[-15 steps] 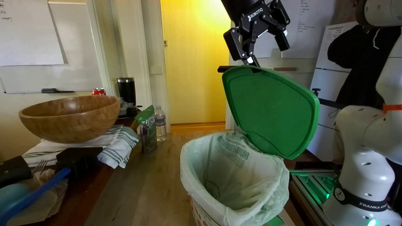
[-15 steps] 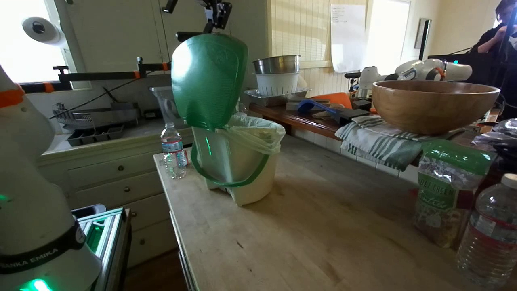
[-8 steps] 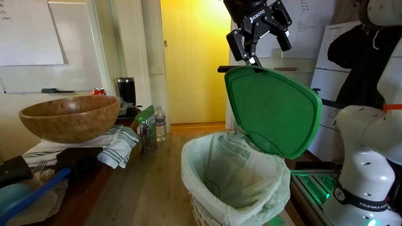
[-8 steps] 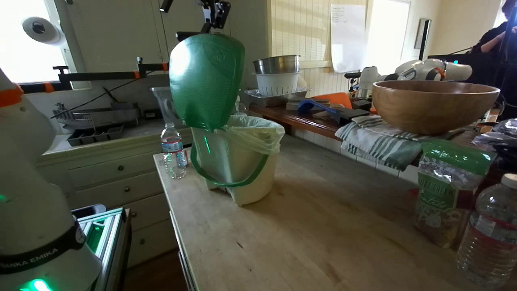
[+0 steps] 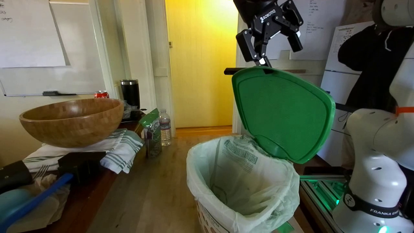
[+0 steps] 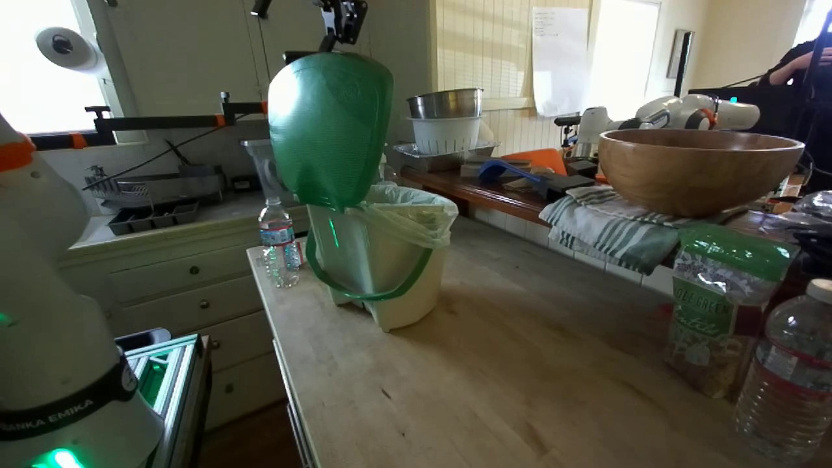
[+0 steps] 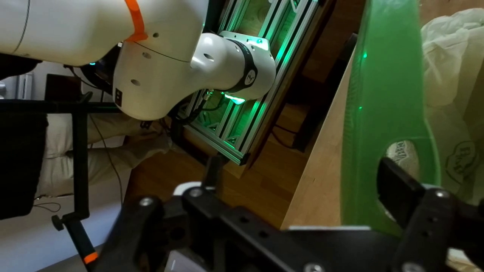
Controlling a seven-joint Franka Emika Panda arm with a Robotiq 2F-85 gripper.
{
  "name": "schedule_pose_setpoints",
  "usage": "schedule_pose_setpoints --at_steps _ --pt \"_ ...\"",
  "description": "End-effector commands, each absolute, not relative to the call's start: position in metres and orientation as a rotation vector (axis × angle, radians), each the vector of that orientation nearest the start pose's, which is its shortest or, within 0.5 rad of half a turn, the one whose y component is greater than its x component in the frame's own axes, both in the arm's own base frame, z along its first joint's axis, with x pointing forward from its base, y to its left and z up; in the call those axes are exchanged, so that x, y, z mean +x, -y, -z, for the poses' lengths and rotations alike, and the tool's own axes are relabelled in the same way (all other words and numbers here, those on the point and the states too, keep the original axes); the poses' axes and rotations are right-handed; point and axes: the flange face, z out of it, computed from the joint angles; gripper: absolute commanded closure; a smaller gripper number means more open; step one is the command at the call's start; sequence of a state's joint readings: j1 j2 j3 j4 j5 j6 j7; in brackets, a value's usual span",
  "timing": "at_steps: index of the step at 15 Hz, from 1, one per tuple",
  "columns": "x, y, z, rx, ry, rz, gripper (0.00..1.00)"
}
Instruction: Open the lid of the bin
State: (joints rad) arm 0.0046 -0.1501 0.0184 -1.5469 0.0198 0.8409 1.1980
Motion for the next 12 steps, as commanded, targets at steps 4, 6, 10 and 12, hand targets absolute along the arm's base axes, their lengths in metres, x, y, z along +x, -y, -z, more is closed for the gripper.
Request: schedule_pose_setpoints --at_steps 4,6,10,12 --pt "0.397 -0.012 -0.669 -2.805 -1.868 -0.786 0.00" --pt "0.392 -0.012 -0.669 -2.805 -1.867 -0.785 0.00" --pt "0.386 -0.011 -0.668 -2.808 -1.864 -0.767 0.00" --pt "0.383 -0.011 -0.668 -2.811 -1.865 -0.772 0.00"
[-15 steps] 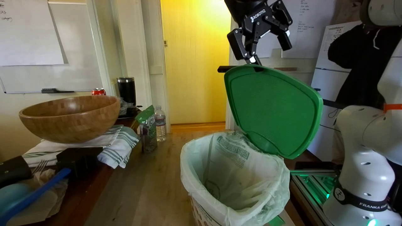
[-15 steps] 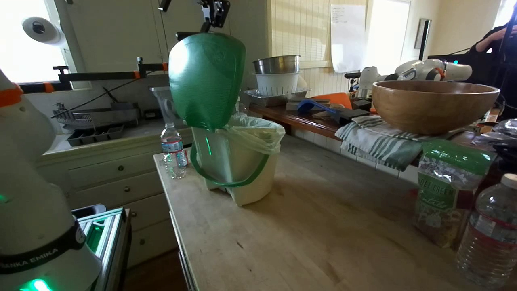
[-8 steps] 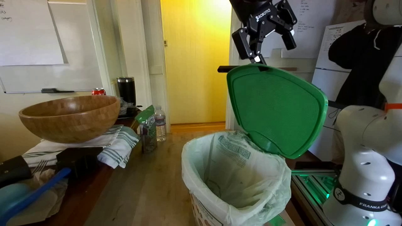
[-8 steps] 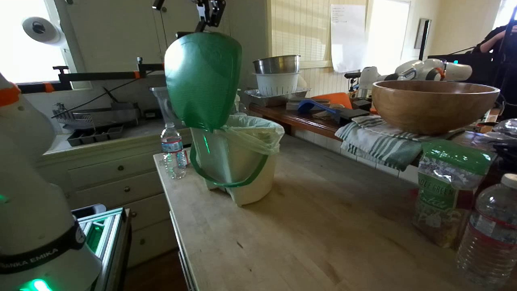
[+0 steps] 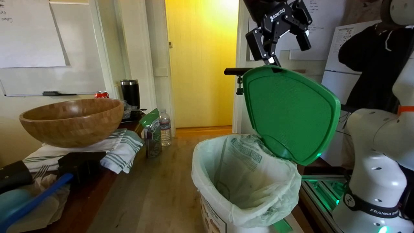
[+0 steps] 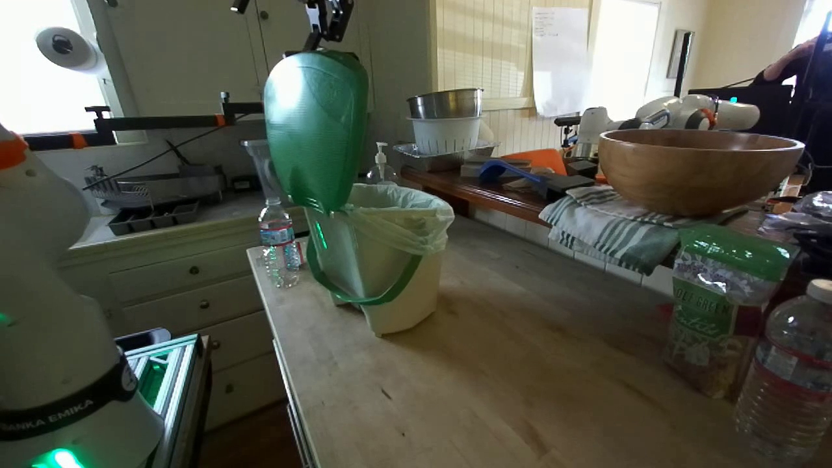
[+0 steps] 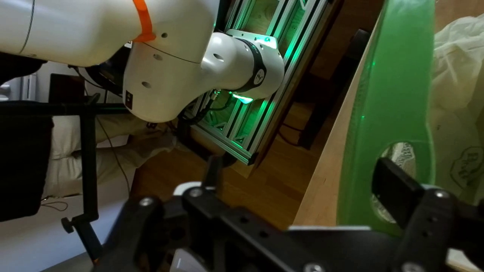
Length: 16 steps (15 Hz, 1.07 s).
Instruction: Open the lid of the bin
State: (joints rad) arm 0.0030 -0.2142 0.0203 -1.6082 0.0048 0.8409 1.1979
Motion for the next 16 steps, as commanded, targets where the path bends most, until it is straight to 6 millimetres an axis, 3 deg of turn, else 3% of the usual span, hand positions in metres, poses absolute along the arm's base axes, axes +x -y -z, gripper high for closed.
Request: schedule_pose_setpoints --at_steps 1,16 --pt "0.383 -0.010 -0.669 -2.808 -1.865 -0.772 0.00" --pt "0.367 -0.012 -0.667 -2.857 -1.788 -0.775 0.00"
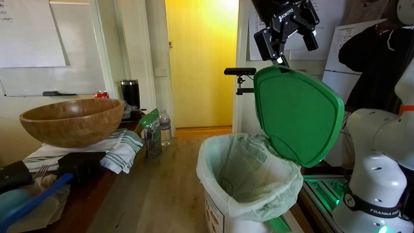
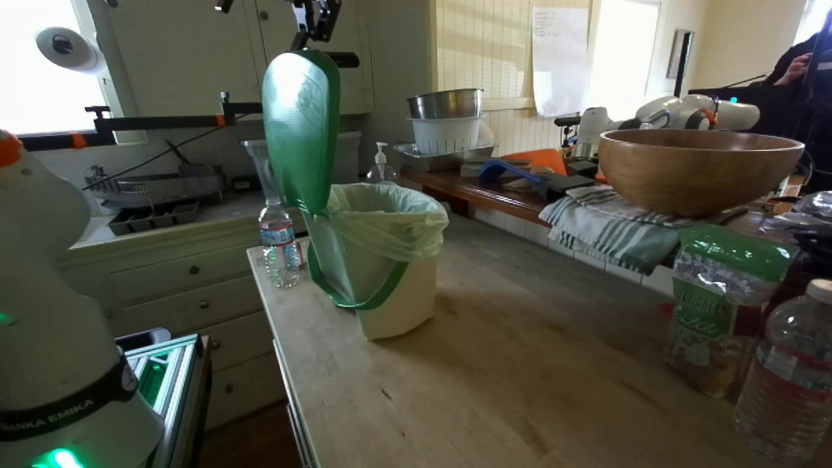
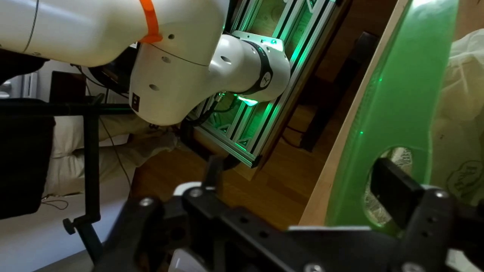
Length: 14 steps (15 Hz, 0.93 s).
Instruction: Open the lid of the bin
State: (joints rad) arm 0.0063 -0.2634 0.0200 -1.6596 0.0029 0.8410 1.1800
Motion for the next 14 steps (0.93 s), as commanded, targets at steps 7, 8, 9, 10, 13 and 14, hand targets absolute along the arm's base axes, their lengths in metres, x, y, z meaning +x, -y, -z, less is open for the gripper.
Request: schedule_pose_setpoints --at_steps 7,8,9,10,13,14 --pt "0.356 -0.014 -0.669 -2.925 -1.711 -0.737 0.00" --pt "0.355 -0.014 -0.668 -2.943 -1.691 -0.734 0.00" --pt "0.354 -0.014 -0.667 -2.955 -1.678 -0.734 0.00" --pt "0.354 -0.013 -0.668 -2.966 -1.663 -0.728 0.00" --pt "0.353 -0.013 -0.671 -2.991 -1.608 -0.705 0.00" --pt "0.353 -0.013 -0.673 -2.991 -1.588 -0.706 0.00"
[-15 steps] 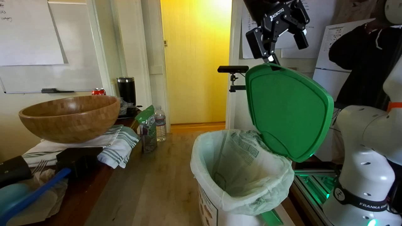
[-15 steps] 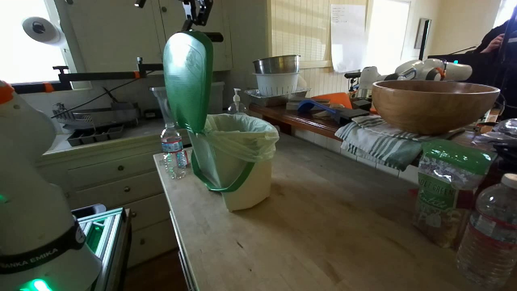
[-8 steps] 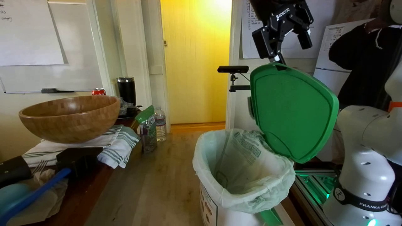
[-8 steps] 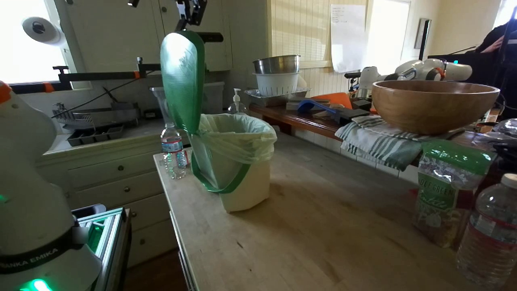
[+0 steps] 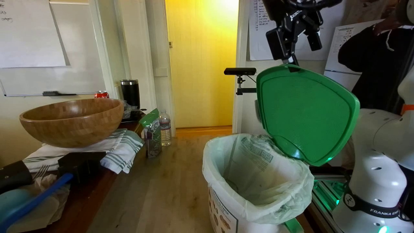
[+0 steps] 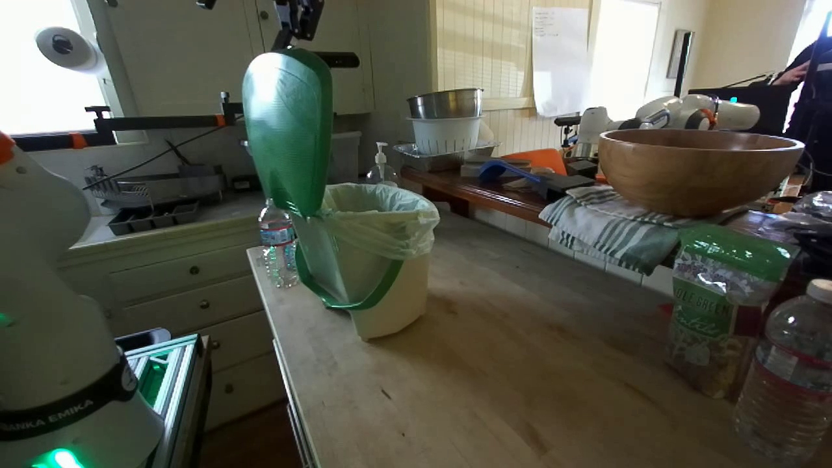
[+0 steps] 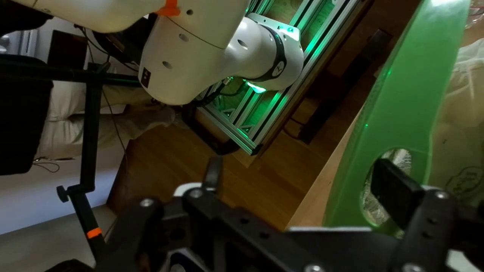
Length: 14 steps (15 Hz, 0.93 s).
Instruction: Open the lid of the bin
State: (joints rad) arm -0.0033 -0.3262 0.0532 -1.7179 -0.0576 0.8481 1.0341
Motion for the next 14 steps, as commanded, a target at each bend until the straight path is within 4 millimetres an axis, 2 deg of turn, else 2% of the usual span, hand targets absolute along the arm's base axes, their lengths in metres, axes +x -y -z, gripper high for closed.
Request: schedule_pose_setpoints --at_steps 1,7,14 --pt "0.352 -0.012 -0.673 -2.997 -1.575 -0.703 0.00" --pt "0.346 -0.007 -0.670 -3.042 -1.499 -0.668 0.00" --pt "0.347 0.002 -0.671 -3.076 -1.356 -0.456 0.00"
